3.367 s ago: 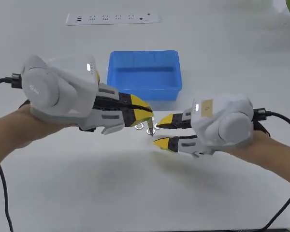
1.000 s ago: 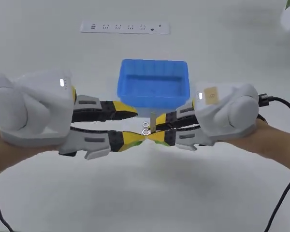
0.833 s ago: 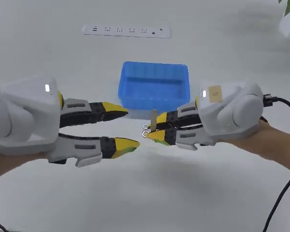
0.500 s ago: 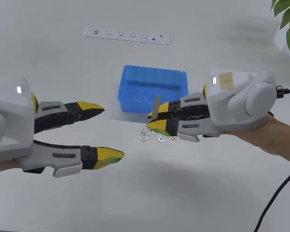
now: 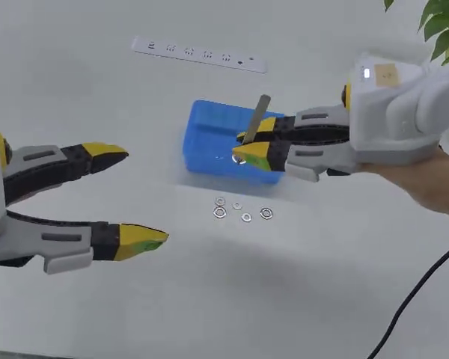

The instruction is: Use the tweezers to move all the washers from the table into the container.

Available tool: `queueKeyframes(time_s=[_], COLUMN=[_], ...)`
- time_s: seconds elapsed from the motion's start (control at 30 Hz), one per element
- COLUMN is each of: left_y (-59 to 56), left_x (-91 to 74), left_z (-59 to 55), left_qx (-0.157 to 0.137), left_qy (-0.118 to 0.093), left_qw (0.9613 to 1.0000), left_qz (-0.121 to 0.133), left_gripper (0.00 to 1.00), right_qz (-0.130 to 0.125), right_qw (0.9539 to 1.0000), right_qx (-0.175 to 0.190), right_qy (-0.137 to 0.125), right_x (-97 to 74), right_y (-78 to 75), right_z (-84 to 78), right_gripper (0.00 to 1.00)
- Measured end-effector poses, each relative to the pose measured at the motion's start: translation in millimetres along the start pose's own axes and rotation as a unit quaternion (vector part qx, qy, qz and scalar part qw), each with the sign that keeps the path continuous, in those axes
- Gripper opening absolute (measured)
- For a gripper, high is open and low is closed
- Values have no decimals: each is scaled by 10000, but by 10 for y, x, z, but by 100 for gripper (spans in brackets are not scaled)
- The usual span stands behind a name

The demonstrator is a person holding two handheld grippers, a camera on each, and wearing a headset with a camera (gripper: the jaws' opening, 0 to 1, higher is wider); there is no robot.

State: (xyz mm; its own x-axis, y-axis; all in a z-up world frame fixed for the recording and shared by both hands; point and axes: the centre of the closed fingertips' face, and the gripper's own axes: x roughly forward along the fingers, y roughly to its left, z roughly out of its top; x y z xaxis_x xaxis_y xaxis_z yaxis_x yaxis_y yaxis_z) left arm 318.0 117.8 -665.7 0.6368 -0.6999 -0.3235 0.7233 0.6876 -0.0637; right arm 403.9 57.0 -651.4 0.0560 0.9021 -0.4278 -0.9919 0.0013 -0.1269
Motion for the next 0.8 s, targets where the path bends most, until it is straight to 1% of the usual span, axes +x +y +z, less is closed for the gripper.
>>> queueKeyframes(time_s=[0.13, 0.27, 0.33, 0.4, 0.5, 0.57, 0.63, 0.8], left_y=[-8, -45, -63, -61, -28, 17, 77, 124], left_x=[5, 24, 36, 40, 55, 66, 78, 123], left_z=[-21, -63, -98, -158, -222, -241, -263, -290], left_qx=[-97, -234, -231, -164, -145, -116, -143, -138], left_qy=[-58, -53, -20, 96, 207, 212, 225, 301], left_qw=[9999, 9996, 9996, 9996, 9995, 9996, 9996, 9994], left_qz=[-20, -115, -154, -193, -184, -149, -118, -62], left_gripper=[84, 92, 95, 97, 99, 99, 99, 99], right_qz=[-108, -218, -273, -298, -320, -318, -271, -161], right_qw=[9999, 9997, 9995, 9994, 9993, 9992, 9993, 9994], right_qx=[-10, 43, 91, 130, 187, 223, 240, 258], right_qy=[-33, -64, -98, -88, -17, 39, 95, 181], right_x=[12, 76, 117, 153, 224, 268, 318, 449], right_y=[-202, -407, -493, -546, -627, -666, -686, -723], right_z=[47, 25, 2, -37, -153, -242, -332, -523], right_gripper=[9, 9, 9, 9, 9, 9, 9, 9])
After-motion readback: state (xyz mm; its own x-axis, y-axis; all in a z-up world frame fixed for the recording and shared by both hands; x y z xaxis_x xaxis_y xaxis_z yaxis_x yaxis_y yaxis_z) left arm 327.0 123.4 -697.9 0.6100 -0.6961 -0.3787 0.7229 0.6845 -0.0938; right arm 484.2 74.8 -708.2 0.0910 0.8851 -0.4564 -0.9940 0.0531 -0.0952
